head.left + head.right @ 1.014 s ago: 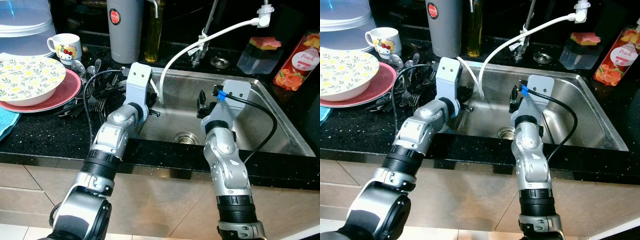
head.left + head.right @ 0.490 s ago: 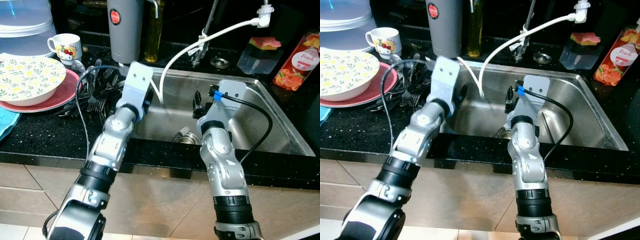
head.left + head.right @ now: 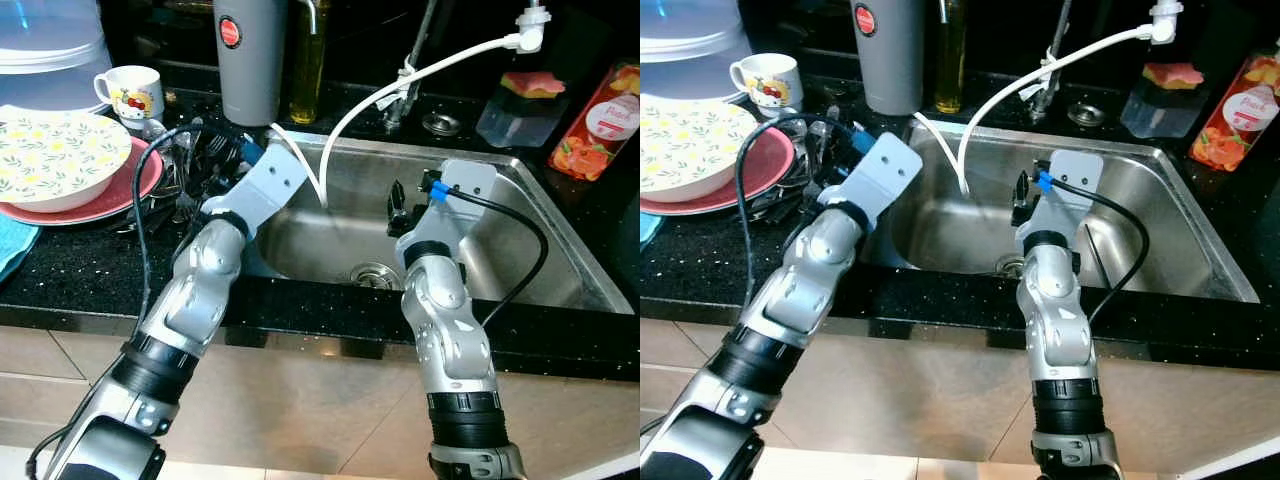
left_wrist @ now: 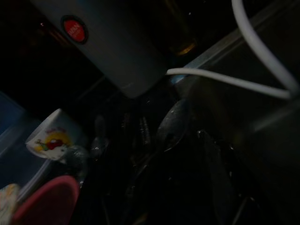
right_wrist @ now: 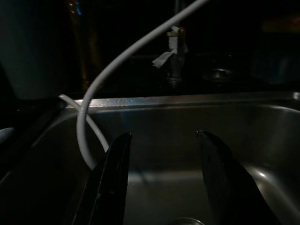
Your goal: Kitchen organization
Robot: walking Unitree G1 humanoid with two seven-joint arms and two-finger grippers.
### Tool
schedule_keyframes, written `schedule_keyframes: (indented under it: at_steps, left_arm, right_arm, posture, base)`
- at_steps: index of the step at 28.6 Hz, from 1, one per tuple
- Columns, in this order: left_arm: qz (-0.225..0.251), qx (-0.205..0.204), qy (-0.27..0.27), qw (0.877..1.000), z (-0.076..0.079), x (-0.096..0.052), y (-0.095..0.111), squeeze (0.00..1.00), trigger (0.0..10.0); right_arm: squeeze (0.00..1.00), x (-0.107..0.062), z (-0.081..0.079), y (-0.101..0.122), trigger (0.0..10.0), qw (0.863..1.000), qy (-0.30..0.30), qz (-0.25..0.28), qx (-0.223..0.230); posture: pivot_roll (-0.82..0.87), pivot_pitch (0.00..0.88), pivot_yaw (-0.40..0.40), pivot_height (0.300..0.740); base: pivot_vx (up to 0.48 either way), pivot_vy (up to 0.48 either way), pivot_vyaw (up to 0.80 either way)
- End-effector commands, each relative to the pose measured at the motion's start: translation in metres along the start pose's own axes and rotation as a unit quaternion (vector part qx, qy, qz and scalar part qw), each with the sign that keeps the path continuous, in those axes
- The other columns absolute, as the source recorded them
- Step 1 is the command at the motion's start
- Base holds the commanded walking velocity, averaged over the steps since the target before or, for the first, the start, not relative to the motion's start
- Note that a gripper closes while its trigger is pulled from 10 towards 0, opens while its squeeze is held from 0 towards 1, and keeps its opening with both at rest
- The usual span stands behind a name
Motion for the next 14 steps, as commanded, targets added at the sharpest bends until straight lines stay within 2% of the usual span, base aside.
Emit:
schedule_keyframes:
  at_steps: [1, 3, 8, 11, 14]
  left_arm:
    - [-0.006, 0.033, -0.002, 0.999, -0.001, -0.006, -0.004, 0.00, 10.0]
    - [-0.019, 0.065, 0.001, 0.998, -0.006, -0.015, -0.011, 0.00, 10.0]
    - [-0.029, 0.069, -0.005, 0.997, -0.006, -0.022, -0.015, 0.00, 10.0]
    - [-0.028, 0.027, -0.007, 0.999, -0.005, -0.029, -0.011, 0.00, 10.0]
    - [-0.028, 0.006, -0.004, 1.000, -0.009, -0.030, -0.006, 0.00, 10.0]
  right_arm:
    - [0.00, -0.003, 0.003, 0.000, 10.0, 1.000, -0.002, 0.003, 0.002]
    - [0.00, -0.003, 0.002, -0.002, 10.0, 1.000, 0.001, 0.000, 0.001]
    - [0.00, -0.003, 0.000, -0.003, 10.0, 1.000, 0.005, -0.001, 0.001]
    - [0.00, -0.001, -0.002, 0.000, 10.0, 1.000, 0.015, 0.002, 0.000]
    - [0.00, 0.000, -0.015, 0.002, 10.0, 0.997, 0.079, 0.000, -0.014]
  posture:
    - [0.23, 0.057, -0.073, 0.740]
    - [0.24, 0.051, -0.077, 0.740]
    - [0.24, 0.049, -0.074, 0.740]
    - [0.24, 0.047, -0.077, 0.740]
    - [0.25, 0.042, -0.078, 0.740]
  base:
    - [0.000, 0.000, 0.00]
    - [0.000, 0.000, 0.00]
    - [0.000, 0.000, 0.00]
    - [0.000, 0.000, 0.00]
    - [0.000, 0.000, 0.00]
Point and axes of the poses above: a point about 5 cm out from each wrist's last joint towards the gripper, its own x axis pointing out of the wrist towards the gripper, its own y axis along the axis of the wrist's last joint, z = x × y, the point moved 2 cm from there along x, pointing out of the wrist towards the gripper, and after that the axes turned 7 degrees about x, right-handed, at the moved point
